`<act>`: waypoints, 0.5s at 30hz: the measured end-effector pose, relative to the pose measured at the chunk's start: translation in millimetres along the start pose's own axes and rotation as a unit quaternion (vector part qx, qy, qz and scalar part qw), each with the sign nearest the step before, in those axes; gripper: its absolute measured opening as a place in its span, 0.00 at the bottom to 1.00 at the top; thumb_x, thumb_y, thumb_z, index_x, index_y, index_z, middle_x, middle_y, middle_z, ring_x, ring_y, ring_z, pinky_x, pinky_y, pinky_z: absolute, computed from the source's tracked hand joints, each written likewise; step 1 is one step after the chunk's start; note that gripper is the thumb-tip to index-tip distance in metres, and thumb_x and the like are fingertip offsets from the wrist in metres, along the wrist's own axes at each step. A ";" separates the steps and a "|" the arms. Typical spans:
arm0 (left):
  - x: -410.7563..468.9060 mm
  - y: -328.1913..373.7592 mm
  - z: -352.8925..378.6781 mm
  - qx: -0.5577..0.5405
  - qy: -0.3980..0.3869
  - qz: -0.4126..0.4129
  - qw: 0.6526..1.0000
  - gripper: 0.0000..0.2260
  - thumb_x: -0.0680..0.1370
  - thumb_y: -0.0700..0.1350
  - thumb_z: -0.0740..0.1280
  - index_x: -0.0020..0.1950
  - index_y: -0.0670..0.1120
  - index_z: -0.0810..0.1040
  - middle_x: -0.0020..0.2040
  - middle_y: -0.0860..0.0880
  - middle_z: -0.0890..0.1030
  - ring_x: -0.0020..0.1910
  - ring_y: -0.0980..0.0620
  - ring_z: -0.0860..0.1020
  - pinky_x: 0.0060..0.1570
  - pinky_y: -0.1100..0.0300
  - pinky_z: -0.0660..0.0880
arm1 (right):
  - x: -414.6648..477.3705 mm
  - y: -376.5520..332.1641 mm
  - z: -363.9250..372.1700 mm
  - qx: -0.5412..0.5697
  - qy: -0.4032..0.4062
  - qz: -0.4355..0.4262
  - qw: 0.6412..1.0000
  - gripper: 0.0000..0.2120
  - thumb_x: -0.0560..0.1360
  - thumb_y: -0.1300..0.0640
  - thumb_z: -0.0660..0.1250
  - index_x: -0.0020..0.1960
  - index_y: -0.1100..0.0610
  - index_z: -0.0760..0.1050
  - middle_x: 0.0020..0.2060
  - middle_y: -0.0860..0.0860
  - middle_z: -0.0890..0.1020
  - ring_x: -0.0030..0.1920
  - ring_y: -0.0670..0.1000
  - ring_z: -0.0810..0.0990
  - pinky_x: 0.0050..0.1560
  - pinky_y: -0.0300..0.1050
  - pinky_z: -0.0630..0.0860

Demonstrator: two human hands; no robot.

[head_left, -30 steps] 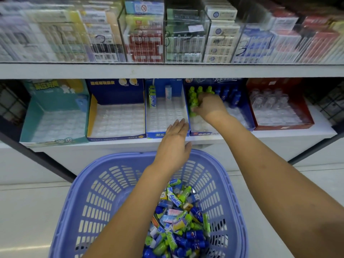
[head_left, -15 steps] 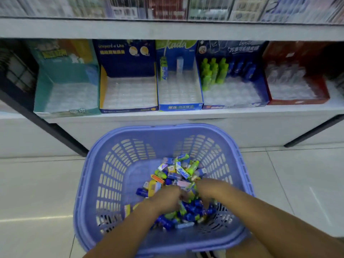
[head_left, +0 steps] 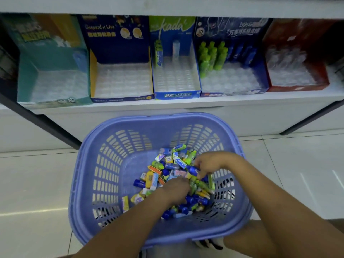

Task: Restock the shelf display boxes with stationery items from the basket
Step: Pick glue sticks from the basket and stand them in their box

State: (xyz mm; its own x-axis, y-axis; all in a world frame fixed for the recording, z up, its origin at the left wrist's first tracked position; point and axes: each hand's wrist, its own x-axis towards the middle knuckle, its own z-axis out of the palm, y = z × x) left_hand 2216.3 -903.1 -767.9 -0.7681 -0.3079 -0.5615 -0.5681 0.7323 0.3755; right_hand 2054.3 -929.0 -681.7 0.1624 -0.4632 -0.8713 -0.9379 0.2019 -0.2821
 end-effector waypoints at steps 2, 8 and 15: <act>0.0 -3.0 -1.0 -0.065 0.030 -0.010 0.997 0.18 0.75 0.49 0.69 0.62 0.43 0.76 0.59 0.42 0.74 0.58 0.42 0.72 0.52 0.51 0.71 | -17.3 3.7 -14.1 0.188 0.025 -0.056 0.980 0.18 0.74 0.59 0.69 0.62 0.56 0.70 0.41 0.51 0.78 0.40 0.49 0.76 0.43 0.43 0.73; -10.1 -0.6 -68.4 -0.432 0.241 -0.039 0.868 0.08 0.75 0.47 0.71 0.53 0.51 0.78 0.46 0.56 0.81 0.41 0.66 0.76 0.43 0.69 0.72 | -72.0 21.2 -57.2 0.535 0.178 -0.271 0.780 0.12 0.71 0.63 0.67 0.54 0.60 0.73 0.45 0.57 0.82 0.39 0.52 0.81 0.43 0.40 0.80; -23.1 17.7 -176.4 -0.552 0.389 0.060 0.735 0.06 0.76 0.41 0.68 0.48 0.52 0.78 0.43 0.55 0.82 0.44 0.57 0.80 0.47 0.62 0.78 | -86.9 60.4 -140.4 0.514 0.521 -0.205 0.649 0.07 0.77 0.61 0.64 0.55 0.61 0.72 0.41 0.53 0.80 0.37 0.47 0.79 0.42 0.41 0.77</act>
State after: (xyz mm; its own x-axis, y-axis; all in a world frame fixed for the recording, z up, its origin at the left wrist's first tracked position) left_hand 2171.9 -990.2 -618.1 -0.5247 -0.8501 -0.0444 -0.0451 -0.0243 0.9987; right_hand 1940.5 -997.8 -566.6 -0.4655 -0.8839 -0.0443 -0.0932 0.0987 -0.9907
